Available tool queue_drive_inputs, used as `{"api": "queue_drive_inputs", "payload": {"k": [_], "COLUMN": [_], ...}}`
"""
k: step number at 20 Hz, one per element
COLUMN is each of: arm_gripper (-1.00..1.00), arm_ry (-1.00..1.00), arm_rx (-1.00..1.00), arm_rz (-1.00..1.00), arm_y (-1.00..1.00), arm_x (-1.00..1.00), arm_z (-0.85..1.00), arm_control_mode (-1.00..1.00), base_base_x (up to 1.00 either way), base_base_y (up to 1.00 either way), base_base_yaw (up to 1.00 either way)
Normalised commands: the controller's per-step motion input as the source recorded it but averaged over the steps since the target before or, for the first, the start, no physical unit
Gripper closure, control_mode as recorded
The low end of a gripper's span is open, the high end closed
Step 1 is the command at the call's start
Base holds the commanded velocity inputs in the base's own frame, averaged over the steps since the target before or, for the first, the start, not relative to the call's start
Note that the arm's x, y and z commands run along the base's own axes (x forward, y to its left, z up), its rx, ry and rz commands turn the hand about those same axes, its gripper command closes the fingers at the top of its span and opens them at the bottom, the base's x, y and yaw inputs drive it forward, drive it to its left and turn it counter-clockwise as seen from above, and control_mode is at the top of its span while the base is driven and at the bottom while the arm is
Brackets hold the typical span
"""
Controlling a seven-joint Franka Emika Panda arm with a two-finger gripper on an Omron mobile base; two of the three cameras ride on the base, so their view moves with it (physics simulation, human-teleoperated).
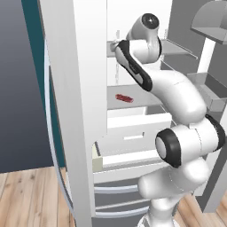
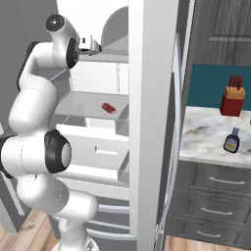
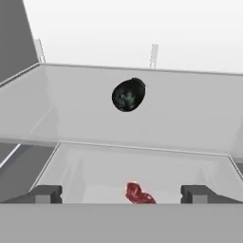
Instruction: Place the mustard and condiment bottle from the counter to the top shelf of the fridge. If the existing items in the fridge are on the top shelf, move them to other shelves.
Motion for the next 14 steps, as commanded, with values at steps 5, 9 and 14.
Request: {"api": "queue_drive_inputs", "payload": {"k": [5,9,14], "arm_gripper": [-1.0,-1.0,-1.0], "arm_ry": [0.02,0.0,0.01], "arm_rx": [0.0,0.0,0.0], "arm_rz": [0.0,0.0,0.0], "arm_y": [0.0,0.01,0.02], "arm_x": [0.84,0.71,0.6], "arm_z": [-0.16,-0.04,-0.01], "arm_control_mode": [-1.0,-1.0,-1.0], "base_base_x": [0.0,0.0,0.0], "base_base_y": [0.0,0.0,0.0], "base_base_yaw": [0.0,0.0,0.0]}}
